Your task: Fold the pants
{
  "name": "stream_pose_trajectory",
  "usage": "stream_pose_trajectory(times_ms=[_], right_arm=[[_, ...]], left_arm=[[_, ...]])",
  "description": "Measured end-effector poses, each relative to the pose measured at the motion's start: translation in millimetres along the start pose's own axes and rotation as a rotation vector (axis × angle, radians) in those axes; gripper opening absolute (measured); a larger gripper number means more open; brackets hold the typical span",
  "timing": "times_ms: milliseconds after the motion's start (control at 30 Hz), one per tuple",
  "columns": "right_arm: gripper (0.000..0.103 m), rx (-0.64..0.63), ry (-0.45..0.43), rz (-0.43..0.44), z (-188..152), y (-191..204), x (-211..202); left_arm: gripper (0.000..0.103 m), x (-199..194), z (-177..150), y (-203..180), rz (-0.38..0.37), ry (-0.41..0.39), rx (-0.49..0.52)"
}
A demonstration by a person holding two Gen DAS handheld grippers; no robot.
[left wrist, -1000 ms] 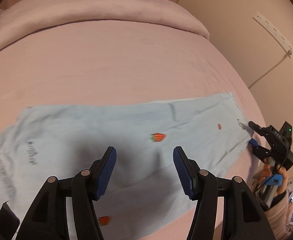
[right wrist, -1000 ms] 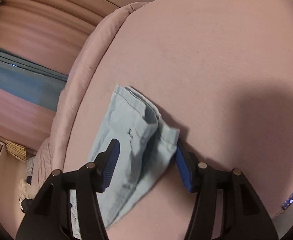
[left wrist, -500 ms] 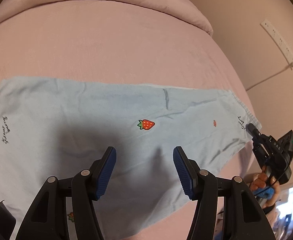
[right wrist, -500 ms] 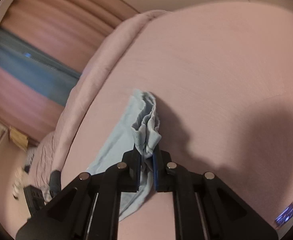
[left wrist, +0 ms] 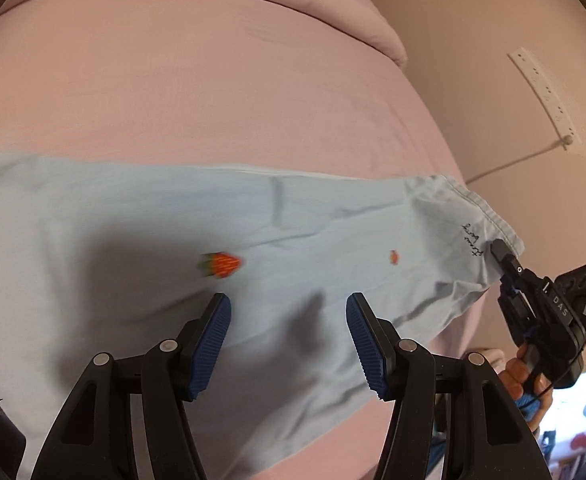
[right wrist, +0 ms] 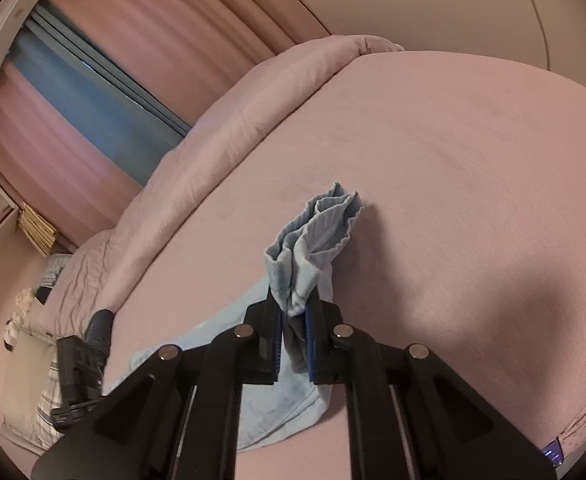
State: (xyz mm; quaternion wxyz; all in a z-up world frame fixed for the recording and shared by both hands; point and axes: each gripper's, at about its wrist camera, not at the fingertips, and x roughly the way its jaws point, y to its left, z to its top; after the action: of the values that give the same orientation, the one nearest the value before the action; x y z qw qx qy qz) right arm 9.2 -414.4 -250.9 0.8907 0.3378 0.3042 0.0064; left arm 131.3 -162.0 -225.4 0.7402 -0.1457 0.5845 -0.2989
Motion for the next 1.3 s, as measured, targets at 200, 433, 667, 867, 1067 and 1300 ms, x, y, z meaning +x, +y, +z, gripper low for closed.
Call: stream_pose_trajectory(times_ms=[200,433,667,867,1067,1300], right_arm=[[0.010,-0.103,0.020,0.042,4.5,28.9,-0.1],[0.010,-0.360,0.106,0.120,-29.1,108.4,18.4],[0.010,-0.590,0.228,0.118,-86.1,159.4,53.0],[0.011,-0.850,0.236,0.029,-137.9,177.5,68.7],[0.011,-1.023,0.209,0.002,-161.9,178.9,67.5],[0.011,-1.161,0.156,0.002,-178.3,209.2,63.3]], left_arm=[[0.059,12.7,-0.8,19.5,-0.064,0.023,-0.079],[0.059,-31.1,-17.9,63.0,-0.283,-0.111,-0.242],[0.059,-74.7,-30.0,102.2,-0.478,-0.218,-0.371],[0.059,-52.3,-16.5,101.4,-0.457,-0.096,-0.376],[0.027,-44.8,-7.3,102.4,-0.332,-0.046,-0.343],[0.009,-97.5,-20.5,110.4,-0.224,-0.152,-0.224]])
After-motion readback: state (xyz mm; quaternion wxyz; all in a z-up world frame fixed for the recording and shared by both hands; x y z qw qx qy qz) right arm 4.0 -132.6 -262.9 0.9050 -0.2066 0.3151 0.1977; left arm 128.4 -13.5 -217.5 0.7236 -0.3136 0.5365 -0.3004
